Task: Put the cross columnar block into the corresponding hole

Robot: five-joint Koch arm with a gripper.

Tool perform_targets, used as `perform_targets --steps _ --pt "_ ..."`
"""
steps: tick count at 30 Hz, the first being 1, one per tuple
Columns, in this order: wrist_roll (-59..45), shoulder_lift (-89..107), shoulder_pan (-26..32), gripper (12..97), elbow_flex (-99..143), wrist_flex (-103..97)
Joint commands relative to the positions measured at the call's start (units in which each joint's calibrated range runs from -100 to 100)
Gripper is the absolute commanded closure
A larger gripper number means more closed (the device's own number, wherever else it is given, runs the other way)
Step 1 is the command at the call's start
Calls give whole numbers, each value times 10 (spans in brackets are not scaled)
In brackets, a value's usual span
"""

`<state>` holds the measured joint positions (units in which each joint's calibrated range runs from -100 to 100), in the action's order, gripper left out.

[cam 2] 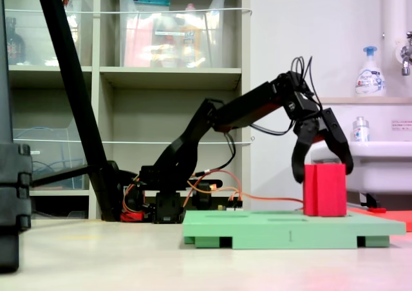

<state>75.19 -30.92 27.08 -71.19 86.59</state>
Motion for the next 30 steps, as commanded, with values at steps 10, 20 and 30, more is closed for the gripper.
perform_targets --steps 10,20,30 --pt "-7 49 -9 698 -32 -50" --pt "-11 70 -17 699 -32 -61" --pt "-12 28 -3 699 -33 -127"
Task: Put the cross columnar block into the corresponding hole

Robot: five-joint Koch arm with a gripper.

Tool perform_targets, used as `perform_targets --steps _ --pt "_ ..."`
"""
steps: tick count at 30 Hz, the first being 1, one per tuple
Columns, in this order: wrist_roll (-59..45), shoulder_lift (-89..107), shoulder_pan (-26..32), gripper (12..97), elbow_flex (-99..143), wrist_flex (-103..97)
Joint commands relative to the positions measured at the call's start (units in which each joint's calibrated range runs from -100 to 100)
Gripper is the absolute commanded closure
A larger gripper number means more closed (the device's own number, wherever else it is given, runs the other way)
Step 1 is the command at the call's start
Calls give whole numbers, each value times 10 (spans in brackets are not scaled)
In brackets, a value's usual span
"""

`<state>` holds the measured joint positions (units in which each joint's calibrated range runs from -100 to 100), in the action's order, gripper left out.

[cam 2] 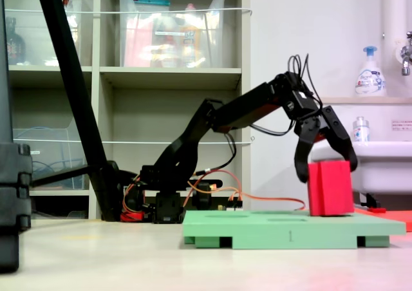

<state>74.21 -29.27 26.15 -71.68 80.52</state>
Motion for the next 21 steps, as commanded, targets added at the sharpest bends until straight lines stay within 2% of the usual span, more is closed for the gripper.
perform_targets --steps 1,21 --pt "-2 12 6 699 -28 -70" --pt "-6 30 -8 677 -27 -19"
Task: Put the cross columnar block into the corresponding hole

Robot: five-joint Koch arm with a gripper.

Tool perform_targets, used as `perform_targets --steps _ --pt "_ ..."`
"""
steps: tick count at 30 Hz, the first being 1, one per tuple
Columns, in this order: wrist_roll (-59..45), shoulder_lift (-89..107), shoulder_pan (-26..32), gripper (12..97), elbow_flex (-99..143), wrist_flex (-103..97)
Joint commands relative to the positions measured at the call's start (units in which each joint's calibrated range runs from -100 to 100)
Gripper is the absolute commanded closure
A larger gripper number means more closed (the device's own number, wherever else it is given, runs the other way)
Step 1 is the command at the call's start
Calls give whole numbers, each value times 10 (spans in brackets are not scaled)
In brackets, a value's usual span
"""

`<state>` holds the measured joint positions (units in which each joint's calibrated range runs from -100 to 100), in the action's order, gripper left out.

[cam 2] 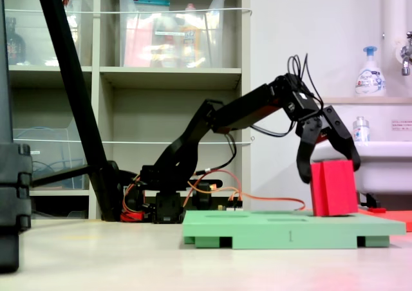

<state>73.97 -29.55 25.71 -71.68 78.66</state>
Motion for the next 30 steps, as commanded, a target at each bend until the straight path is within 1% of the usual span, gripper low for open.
perform_targets --steps 1,9,24,30 --pt "-4 33 -4 677 -27 2" --pt "-6 25 -6 677 -26 20" --pt "-5 -83 1 677 -27 16" --pt "-4 -87 8 677 -28 12"
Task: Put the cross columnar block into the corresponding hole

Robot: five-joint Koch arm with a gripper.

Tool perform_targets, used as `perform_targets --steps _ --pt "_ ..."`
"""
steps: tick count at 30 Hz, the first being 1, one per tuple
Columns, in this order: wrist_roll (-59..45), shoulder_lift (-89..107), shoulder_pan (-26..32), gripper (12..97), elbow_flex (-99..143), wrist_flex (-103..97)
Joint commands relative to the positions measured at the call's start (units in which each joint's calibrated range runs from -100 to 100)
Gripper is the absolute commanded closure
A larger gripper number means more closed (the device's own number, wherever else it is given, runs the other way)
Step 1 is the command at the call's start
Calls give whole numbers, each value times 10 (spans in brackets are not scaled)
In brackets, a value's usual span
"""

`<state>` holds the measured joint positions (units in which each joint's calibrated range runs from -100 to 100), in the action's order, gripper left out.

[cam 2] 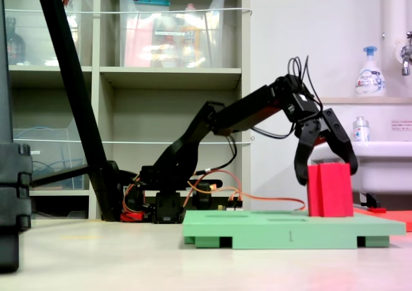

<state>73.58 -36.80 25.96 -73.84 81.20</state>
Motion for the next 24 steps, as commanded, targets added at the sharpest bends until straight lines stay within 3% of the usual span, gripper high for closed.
perform_targets --steps 1,24 --pt "0 -13 7 677 -6 -13" --pt "1 38 20 677 -5 24"
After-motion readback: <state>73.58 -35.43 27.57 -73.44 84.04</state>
